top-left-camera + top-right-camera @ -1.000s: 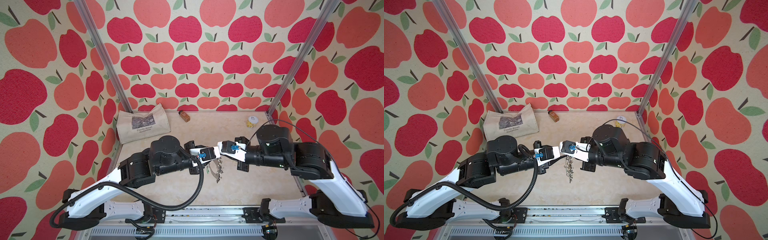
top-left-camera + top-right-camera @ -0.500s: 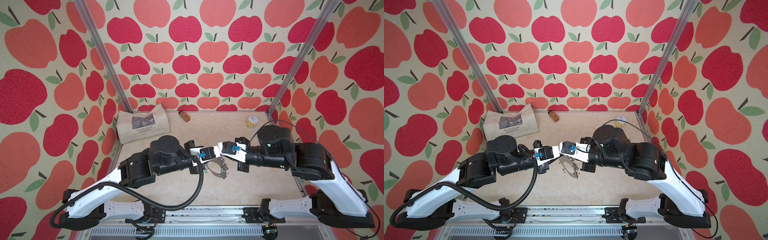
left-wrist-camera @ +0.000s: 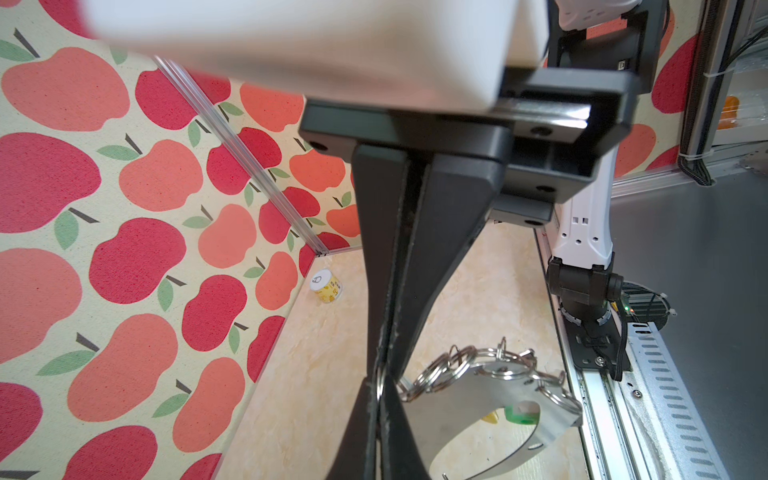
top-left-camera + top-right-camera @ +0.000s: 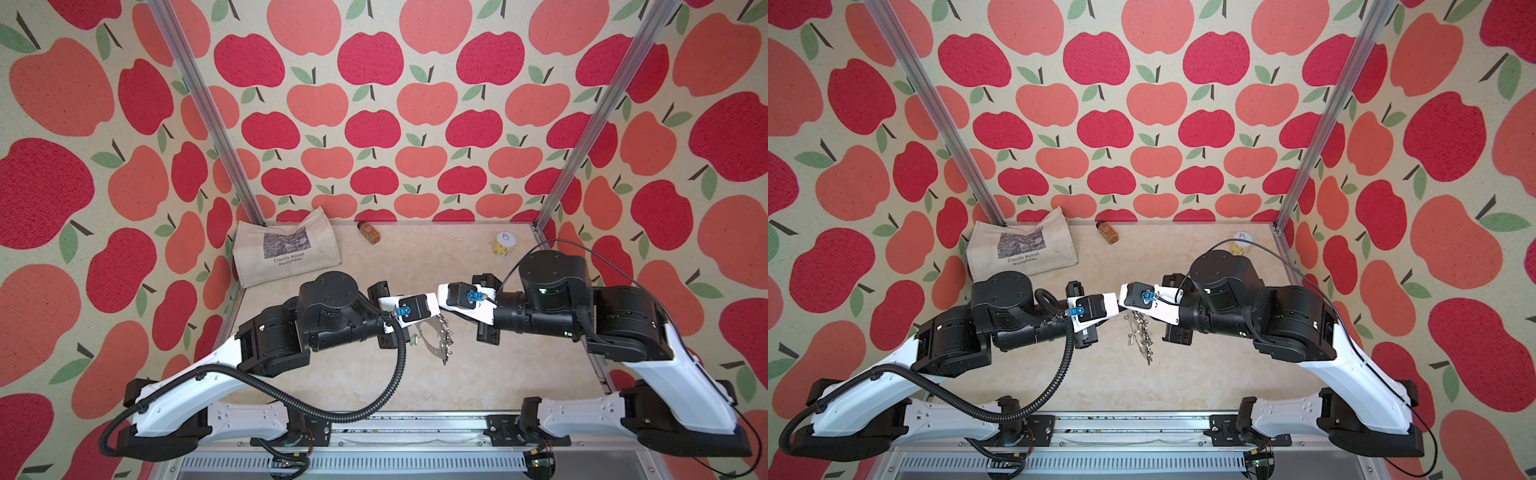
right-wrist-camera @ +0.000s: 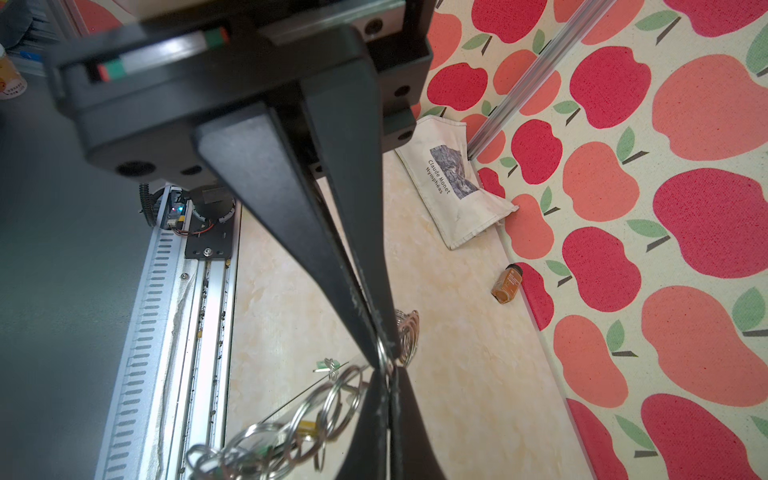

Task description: Put the keys on the keyring

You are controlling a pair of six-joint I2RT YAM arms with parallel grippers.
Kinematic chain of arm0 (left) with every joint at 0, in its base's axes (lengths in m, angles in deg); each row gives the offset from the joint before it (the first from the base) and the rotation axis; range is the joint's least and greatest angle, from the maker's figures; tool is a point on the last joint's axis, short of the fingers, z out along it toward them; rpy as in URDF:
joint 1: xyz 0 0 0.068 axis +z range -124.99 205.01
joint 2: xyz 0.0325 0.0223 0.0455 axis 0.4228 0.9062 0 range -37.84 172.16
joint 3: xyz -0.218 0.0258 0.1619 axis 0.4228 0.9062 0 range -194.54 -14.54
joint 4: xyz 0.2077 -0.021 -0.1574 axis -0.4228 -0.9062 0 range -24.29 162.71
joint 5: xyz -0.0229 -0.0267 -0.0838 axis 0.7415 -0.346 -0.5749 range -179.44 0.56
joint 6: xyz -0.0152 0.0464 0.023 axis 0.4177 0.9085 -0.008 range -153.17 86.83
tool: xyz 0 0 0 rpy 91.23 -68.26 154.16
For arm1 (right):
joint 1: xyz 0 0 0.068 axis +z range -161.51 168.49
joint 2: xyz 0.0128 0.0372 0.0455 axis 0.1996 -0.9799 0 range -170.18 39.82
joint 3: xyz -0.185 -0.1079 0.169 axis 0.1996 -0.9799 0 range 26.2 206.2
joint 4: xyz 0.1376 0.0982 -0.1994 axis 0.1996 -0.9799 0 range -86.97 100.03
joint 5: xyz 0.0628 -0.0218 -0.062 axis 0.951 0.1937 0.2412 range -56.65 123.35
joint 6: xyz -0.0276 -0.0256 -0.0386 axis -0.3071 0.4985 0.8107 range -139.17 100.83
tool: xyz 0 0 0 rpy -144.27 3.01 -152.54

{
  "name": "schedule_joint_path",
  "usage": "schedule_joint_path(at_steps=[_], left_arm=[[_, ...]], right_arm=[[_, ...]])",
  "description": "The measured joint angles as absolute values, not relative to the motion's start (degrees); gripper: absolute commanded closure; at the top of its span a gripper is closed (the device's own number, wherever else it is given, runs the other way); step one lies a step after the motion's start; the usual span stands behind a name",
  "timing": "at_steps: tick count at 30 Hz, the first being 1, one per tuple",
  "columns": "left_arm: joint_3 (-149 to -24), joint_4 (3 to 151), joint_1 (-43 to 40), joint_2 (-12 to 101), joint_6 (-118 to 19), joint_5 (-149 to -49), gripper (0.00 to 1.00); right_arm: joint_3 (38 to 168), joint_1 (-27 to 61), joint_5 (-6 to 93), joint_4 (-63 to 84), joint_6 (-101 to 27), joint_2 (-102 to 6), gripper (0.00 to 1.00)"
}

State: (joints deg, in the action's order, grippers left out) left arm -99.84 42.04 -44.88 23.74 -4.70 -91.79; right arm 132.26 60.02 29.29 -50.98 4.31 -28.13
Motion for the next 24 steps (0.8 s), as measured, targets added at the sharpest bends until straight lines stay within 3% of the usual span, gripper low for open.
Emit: schedule_joint_path(at_steps=[6, 9, 17, 24], left_arm=[[-99.8, 42.5, -44.9, 23.7, -3.7, -91.8, 0.8], [-99.6, 42.9, -44.8, 23.4, -3.7, -91.8, 0.8], [-99.6, 42.9, -44.8, 23.3, -3.7, -92.3, 0.87], [-99.6, 42.9, -44.8, 23.3, -3.5, -93.1, 1.0]], right_arm=[[132.3, 60.3, 29.3, -51.0, 4.3, -28.1, 1.0], [132.1, 60.4, 29.4, -50.9, 4.3, -28.1, 1.0], [132.0, 60.4, 29.3, -50.7, 4.3, -28.0, 1.0], [132.0, 60.5, 29.3, -50.0, 4.3, -28.0, 1.0]])
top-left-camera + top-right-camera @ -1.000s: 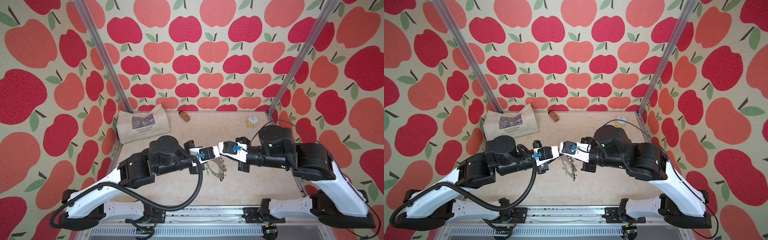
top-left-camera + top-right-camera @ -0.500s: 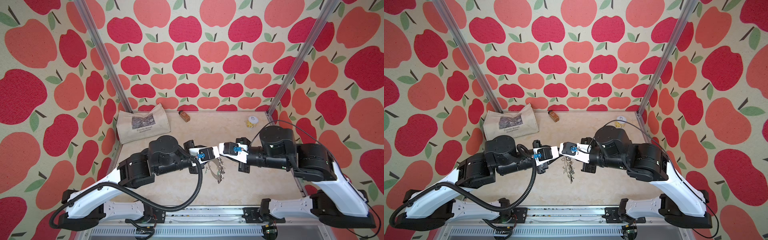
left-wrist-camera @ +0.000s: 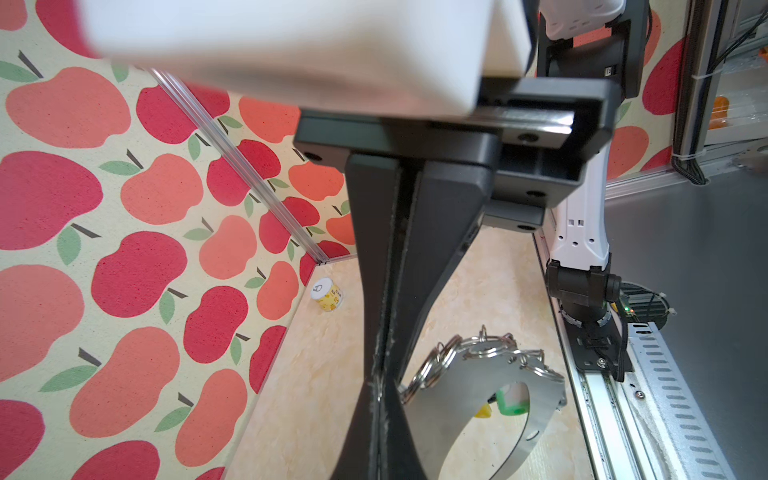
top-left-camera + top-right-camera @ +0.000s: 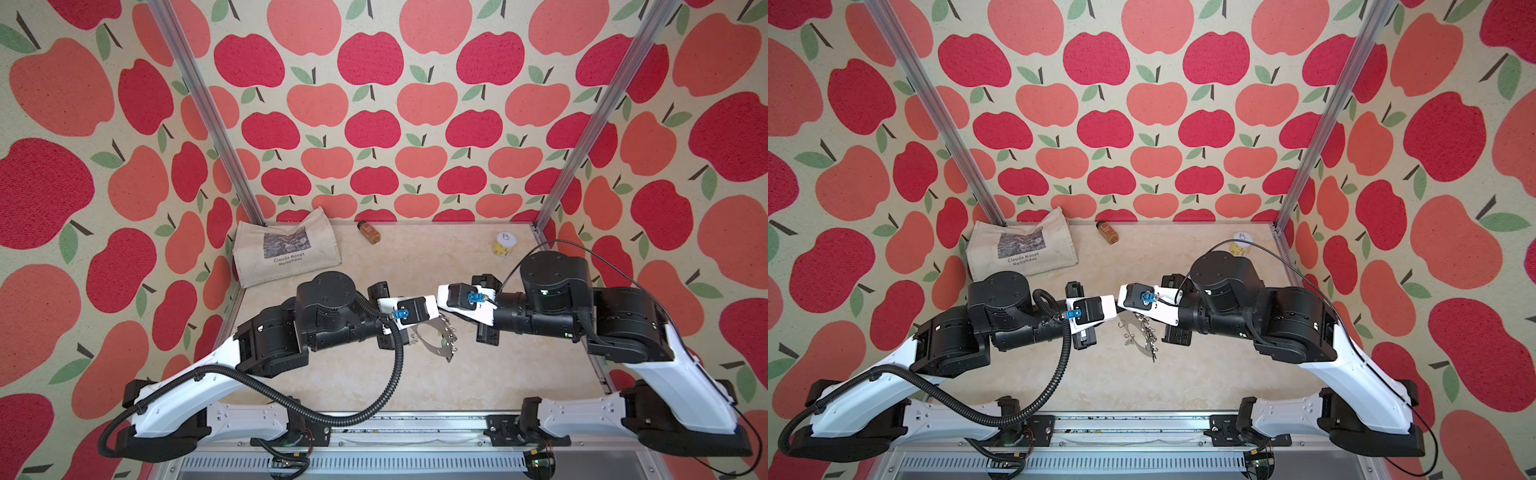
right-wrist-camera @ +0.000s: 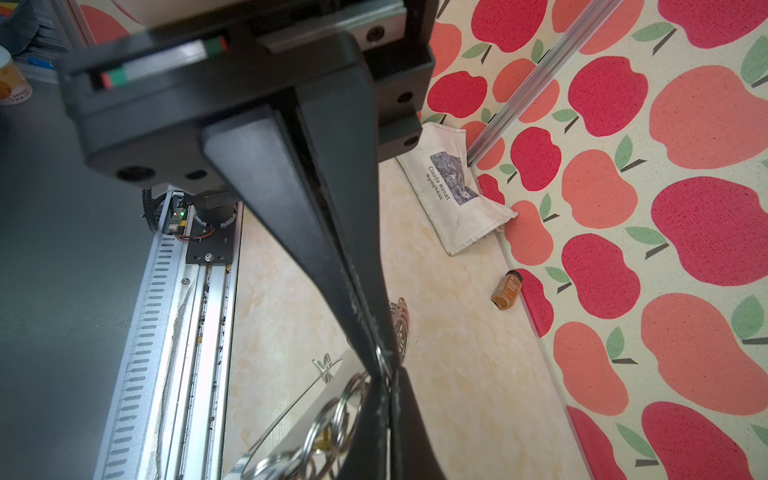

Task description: Put the keys on the keyring

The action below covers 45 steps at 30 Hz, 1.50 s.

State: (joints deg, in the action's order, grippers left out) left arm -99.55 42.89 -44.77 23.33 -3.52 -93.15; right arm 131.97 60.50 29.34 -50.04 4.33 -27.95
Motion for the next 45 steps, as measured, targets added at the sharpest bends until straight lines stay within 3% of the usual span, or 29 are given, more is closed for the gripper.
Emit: schedule_joint_path(at_steps=[12, 15, 21, 38, 45], left_arm=[[-98.3, 44.0, -44.8, 22.4, -3.5, -94.0, 1.0], [-97.6, 45.1, -44.7, 21.7, -3.2, -94.9, 1.0], [-96.0, 46.9, -43.1, 18.6, -3.0, -98.0, 1.0], [-95.9, 50.0, -39.1, 17.7, -3.6, -110.8, 1.0], [-95.9, 51.2, -38.7, 18.1, -4.2, -113.9, 1.0]], right_arm=[[131.6, 60.9, 29.4, -49.6, 4.3, -27.7, 1.0], [131.1, 61.0, 30.0, -48.9, 4.1, -27.2, 0.85], [130.7, 61.2, 31.7, -47.4, 3.2, -24.6, 0.69], [130.5, 61.2, 38.3, -42.6, 3.6, -22.2, 0.68], [130.5, 61.2, 40.0, -42.0, 4.6, -23.9, 0.74]])
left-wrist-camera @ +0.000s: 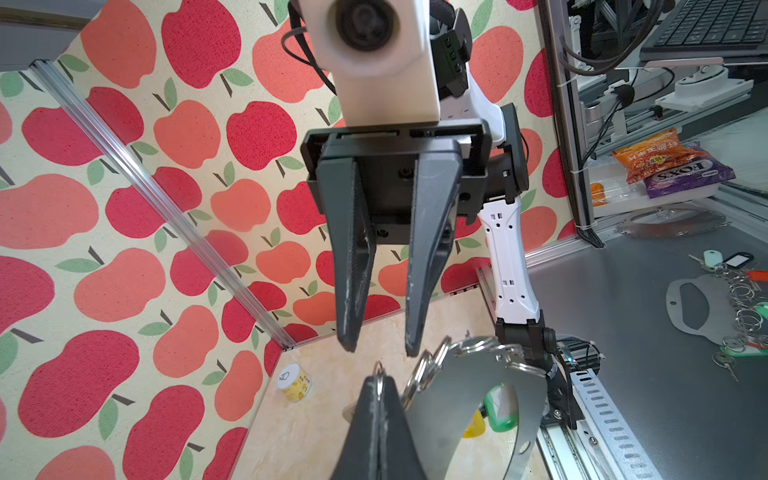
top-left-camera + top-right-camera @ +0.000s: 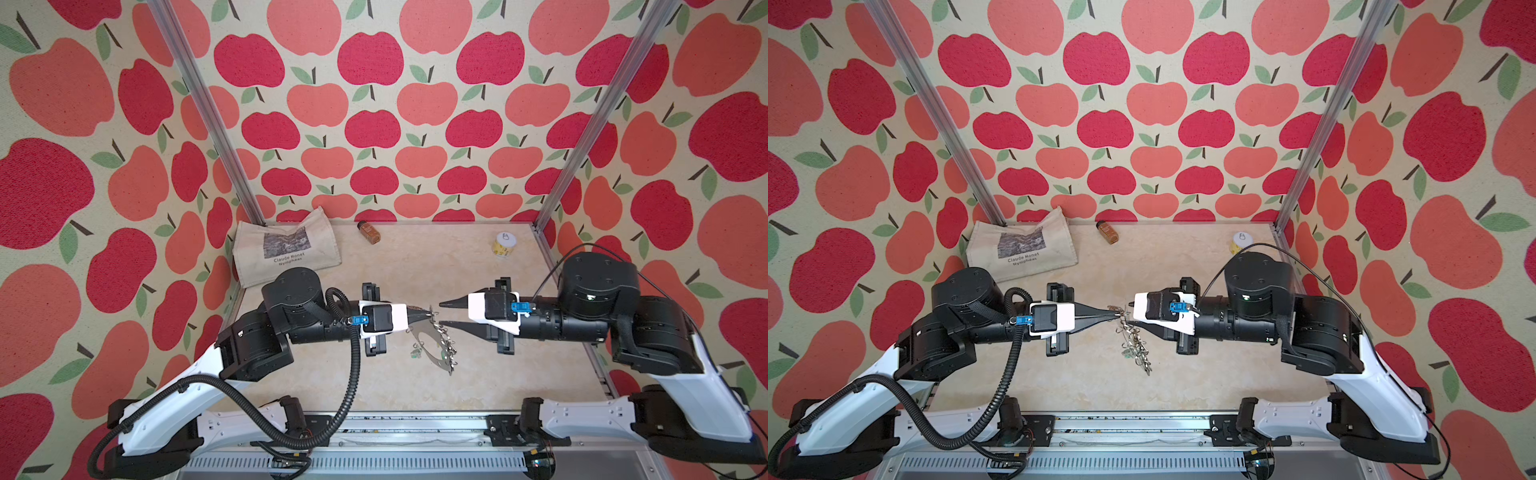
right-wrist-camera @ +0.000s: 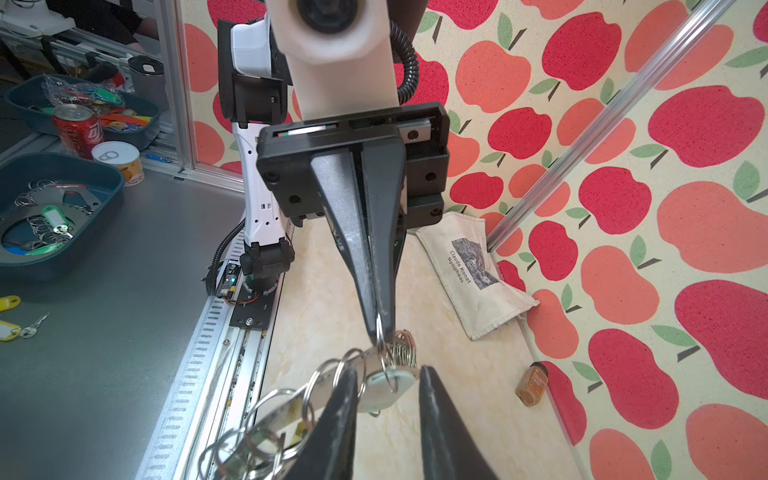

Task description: Put the keys on the keyring

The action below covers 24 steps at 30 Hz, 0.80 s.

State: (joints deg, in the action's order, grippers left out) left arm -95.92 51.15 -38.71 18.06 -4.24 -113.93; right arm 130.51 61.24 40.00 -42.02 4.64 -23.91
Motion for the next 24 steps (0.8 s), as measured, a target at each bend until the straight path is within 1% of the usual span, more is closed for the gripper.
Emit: schedule_joint_path(at_steps=[4, 9, 12, 13, 24], left_arm=[[-96.2, 52.0, -38.5, 18.1, -5.1, -114.9, 1.0], [-96.8, 52.7, -38.4, 18.1, -5.4, -115.9, 1.0], [-96.8, 52.9, -38.4, 18.1, -5.5, -115.9, 1.0], [-96.8, 52.9, -38.4, 18.1, -5.5, -115.9, 1.0], [-96.3, 55.4, -38.3, 17.5, -6.7, -116.2, 1.0]], right_arm=[[130.5, 61.2, 40.1, -42.1, 5.0, -24.2, 0.78], [130.5, 61.2, 40.1, -42.1, 5.3, -24.2, 0.86], [130.5, 61.2, 40.1, -42.0, 5.5, -24.2, 0.94], [130.5, 61.2, 40.1, -42.0, 5.8, -24.2, 0.99], [130.4, 63.4, 38.6, -41.9, 6.1, -24.2, 1.0]])
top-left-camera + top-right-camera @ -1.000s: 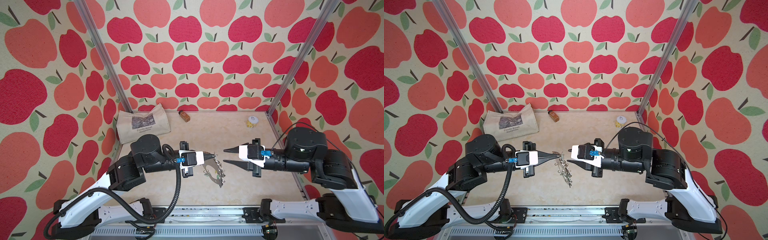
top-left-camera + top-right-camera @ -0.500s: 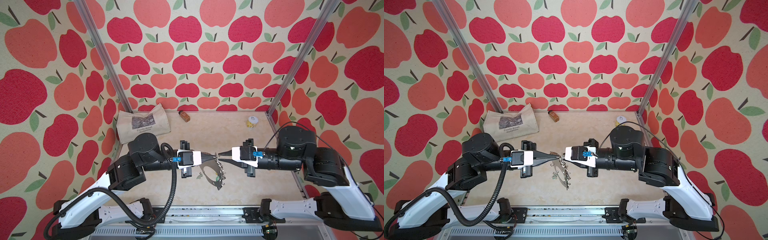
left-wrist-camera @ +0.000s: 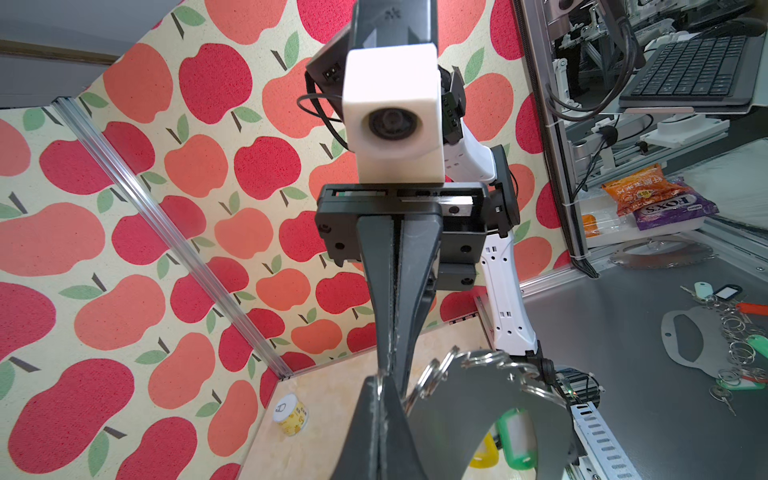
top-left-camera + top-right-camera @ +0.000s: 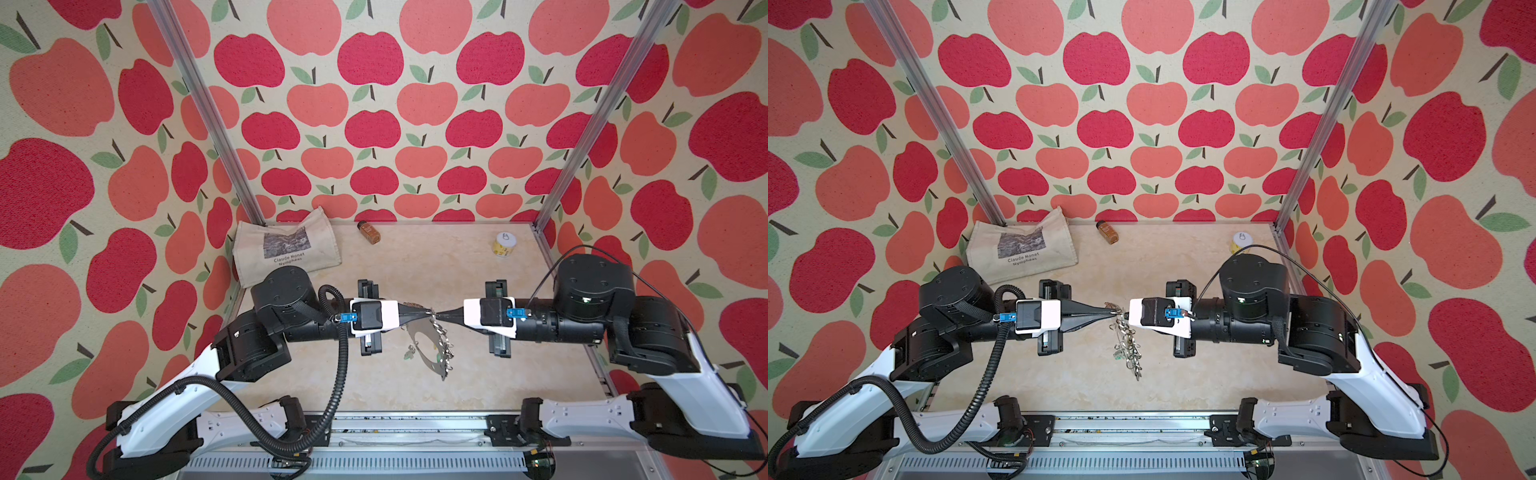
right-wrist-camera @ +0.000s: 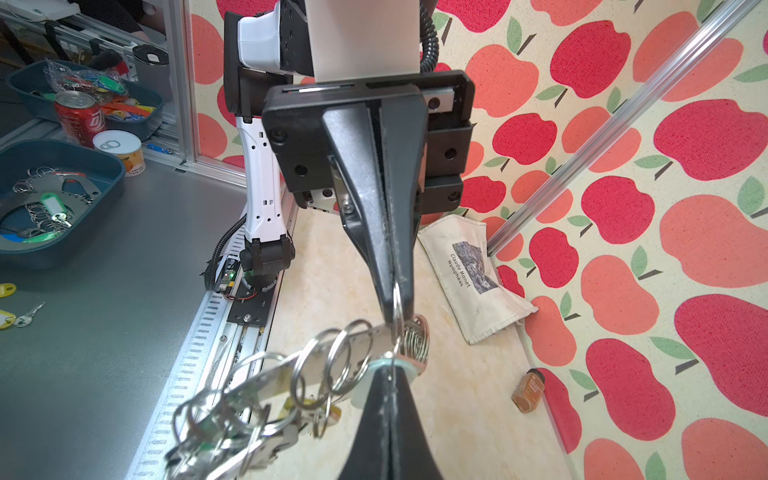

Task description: Put the keys on the keyring

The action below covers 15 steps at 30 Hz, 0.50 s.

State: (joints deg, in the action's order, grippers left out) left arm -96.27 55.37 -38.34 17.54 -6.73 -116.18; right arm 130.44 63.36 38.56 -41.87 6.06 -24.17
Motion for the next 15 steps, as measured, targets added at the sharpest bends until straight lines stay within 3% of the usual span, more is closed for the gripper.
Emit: schedule_joint_path(at_steps=[15], left_arm=[[-95.1, 59.6, -37.8, 16.9, -8.7, -118.9, 1.0]], right_arm=[[127.8, 64.3, 36.8, -39.8, 6.0, -25.3, 1.0]])
